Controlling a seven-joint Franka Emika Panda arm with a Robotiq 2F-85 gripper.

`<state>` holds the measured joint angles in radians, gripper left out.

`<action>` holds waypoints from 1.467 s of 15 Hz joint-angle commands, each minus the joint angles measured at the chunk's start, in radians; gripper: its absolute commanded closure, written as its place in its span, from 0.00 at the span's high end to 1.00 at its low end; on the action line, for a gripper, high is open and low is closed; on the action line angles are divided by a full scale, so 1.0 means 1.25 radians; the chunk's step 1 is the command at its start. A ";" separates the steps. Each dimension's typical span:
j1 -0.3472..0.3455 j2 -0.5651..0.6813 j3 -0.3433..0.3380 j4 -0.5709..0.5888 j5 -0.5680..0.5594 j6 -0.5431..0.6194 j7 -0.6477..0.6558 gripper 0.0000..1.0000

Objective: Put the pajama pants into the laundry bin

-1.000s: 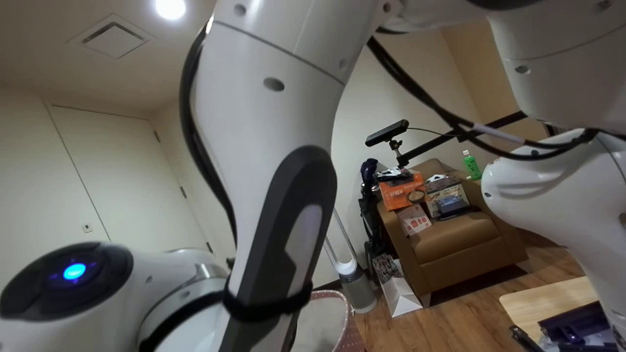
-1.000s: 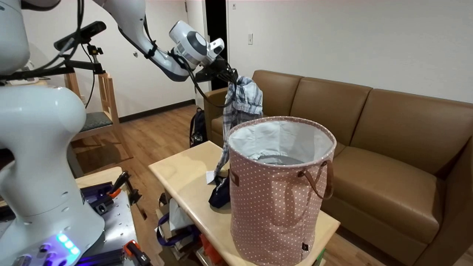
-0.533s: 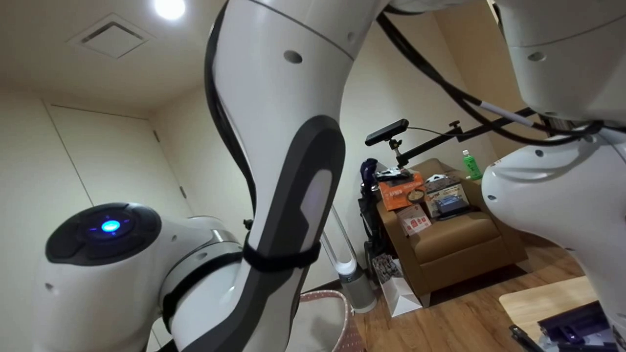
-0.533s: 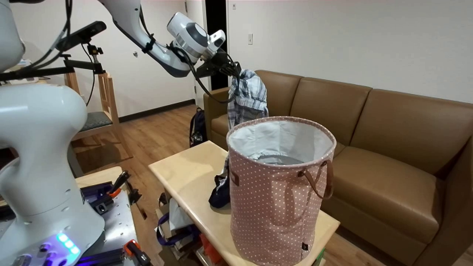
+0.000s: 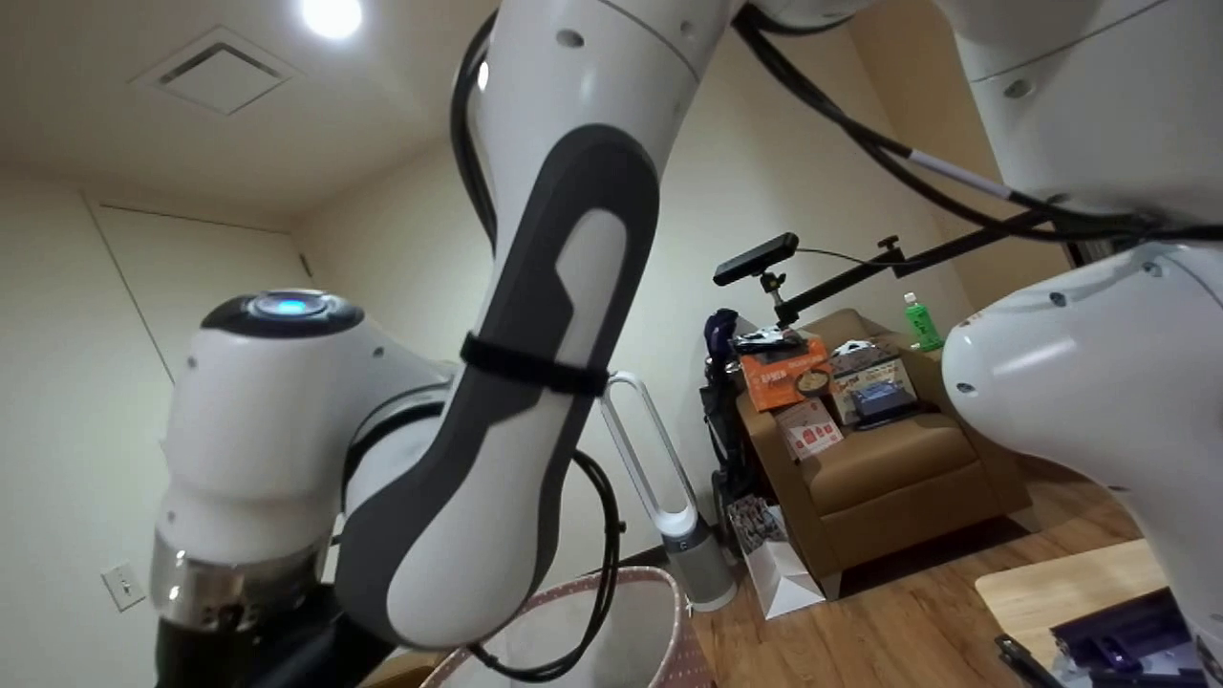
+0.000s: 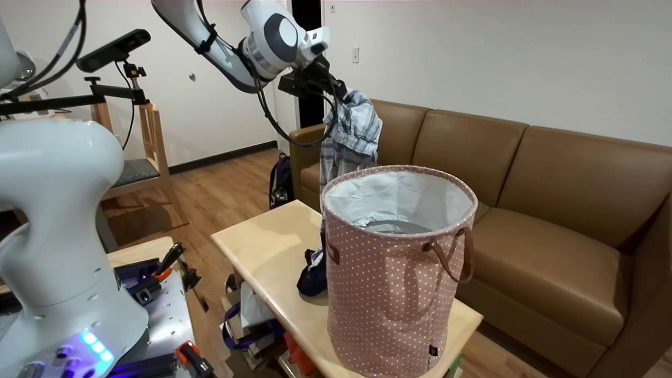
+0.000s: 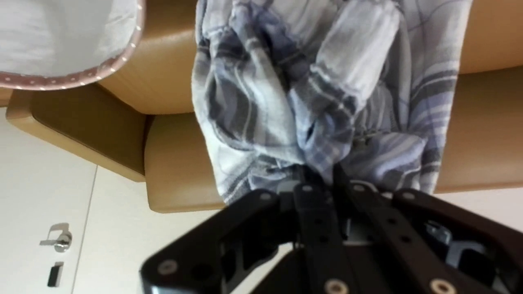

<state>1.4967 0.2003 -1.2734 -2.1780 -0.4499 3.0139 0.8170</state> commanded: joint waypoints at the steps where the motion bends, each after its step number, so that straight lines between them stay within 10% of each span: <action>1: 0.120 -0.140 -0.158 -0.026 -0.051 -0.073 0.051 0.06; 13: 0.123 -0.196 -0.200 0.046 -0.030 -0.225 0.058 0.06; 16: 0.091 -0.205 -0.189 0.113 -0.023 -0.323 0.128 0.06; 17: -0.049 -0.136 -0.071 0.124 0.120 -0.332 0.040 0.06; 18: 0.042 -0.229 -0.153 0.151 0.001 -0.399 0.140 0.06; 22: -0.046 -0.285 -0.118 0.165 0.004 -0.519 0.151 0.06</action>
<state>1.5062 -0.0696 -1.4575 -1.9832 -0.4207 2.4435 0.9600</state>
